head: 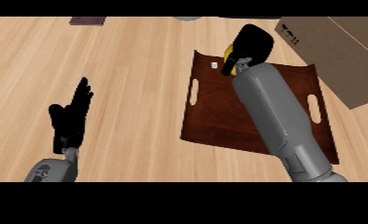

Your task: Pick the lemon from the tray and place it in the cardboard box

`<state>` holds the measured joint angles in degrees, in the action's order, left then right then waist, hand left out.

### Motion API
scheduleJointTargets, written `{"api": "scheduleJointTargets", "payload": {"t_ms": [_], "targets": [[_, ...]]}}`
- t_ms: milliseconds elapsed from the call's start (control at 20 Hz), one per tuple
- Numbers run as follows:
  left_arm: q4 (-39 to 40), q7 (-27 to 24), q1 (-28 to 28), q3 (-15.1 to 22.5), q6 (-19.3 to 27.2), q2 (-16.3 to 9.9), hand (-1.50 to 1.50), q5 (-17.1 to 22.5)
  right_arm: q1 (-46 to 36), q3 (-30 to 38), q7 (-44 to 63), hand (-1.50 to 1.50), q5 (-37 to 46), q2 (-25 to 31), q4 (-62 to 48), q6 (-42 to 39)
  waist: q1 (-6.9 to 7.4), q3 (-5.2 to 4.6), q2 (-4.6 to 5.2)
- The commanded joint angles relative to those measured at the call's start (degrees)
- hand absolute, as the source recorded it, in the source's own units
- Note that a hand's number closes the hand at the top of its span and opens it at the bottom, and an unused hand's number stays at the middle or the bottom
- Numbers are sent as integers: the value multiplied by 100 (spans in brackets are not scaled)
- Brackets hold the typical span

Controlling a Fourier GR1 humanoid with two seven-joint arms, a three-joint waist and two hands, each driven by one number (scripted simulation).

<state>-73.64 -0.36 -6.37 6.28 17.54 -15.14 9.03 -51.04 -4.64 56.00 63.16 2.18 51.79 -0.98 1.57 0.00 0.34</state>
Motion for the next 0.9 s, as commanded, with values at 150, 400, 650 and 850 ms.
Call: {"api": "scheduleJointTargets", "payload": {"t_ms": [150, 400, 650, 850], "targets": [[-195, 344, 10, -36, 85, -32, 0, -74, -1130, 145, 478, 150, 179, 296, 659, -509, -145, 1, -68], [-109, 210, 1, -146, -19, 12, 0, -71, -1203, 261, 616, 150, 381, 553, 1058, -629, -174, 0, -55], [-218, 264, 24, -165, -58, 4, 0, -143, -1172, 316, 514, 150, 655, 960, 1048, -855, -152, -1, -47], [226, 108, -264, -454, -234, -88, 0, -31, -1439, 651, -19, 150, 708, 1559, 564, -529, -130, -2, -21]]}}
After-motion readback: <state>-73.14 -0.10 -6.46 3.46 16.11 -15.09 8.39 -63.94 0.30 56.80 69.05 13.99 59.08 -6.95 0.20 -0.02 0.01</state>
